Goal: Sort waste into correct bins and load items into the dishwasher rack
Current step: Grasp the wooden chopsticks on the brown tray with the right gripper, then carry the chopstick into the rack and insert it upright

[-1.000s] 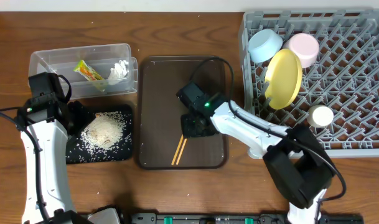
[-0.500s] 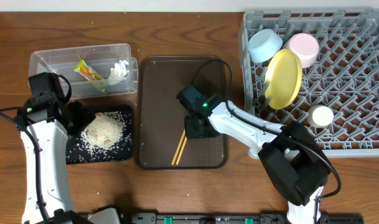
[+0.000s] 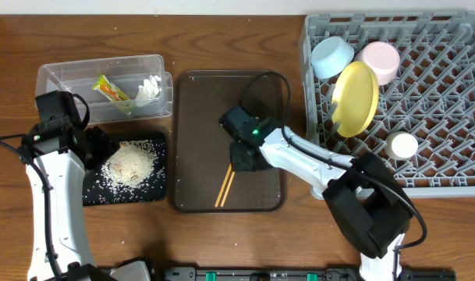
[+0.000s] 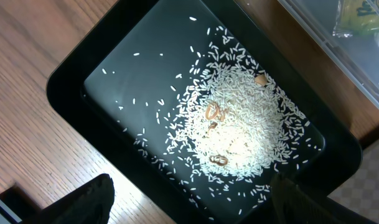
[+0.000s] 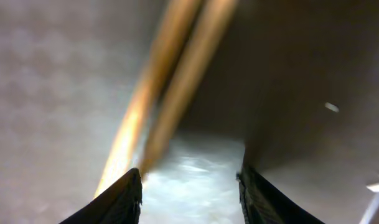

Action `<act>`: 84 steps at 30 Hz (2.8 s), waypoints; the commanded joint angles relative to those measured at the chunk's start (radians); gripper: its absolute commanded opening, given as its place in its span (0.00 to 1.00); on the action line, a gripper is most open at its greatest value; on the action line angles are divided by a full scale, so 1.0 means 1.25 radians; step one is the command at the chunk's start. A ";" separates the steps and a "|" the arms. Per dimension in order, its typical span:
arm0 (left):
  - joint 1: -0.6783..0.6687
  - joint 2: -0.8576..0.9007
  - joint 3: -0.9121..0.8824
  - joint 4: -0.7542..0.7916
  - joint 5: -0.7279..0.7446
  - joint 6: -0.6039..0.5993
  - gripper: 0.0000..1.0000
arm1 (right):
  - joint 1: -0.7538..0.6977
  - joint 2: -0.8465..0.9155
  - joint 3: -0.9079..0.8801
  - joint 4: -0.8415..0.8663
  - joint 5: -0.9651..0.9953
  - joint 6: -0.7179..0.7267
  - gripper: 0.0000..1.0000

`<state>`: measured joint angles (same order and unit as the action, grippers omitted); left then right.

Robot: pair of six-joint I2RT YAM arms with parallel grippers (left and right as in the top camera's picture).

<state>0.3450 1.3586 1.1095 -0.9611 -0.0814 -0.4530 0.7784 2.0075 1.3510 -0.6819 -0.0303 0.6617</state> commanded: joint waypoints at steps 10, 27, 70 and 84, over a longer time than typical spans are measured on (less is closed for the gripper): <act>0.001 -0.005 0.006 0.001 -0.004 -0.013 0.83 | 0.061 0.031 0.047 0.013 -0.087 -0.093 0.46; 0.001 -0.005 0.006 0.001 -0.004 -0.013 0.83 | 0.085 0.049 0.043 -0.054 -0.026 -0.061 0.47; 0.001 -0.005 0.006 0.001 -0.004 -0.013 0.83 | 0.010 0.049 0.044 -0.227 0.051 -0.076 0.01; 0.001 -0.005 0.006 0.000 -0.004 -0.013 0.84 | -0.132 -0.129 0.107 -0.262 0.042 -0.225 0.01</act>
<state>0.3450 1.3586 1.1095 -0.9611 -0.0814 -0.4530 0.6544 1.9602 1.4433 -1.0077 0.0177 0.4706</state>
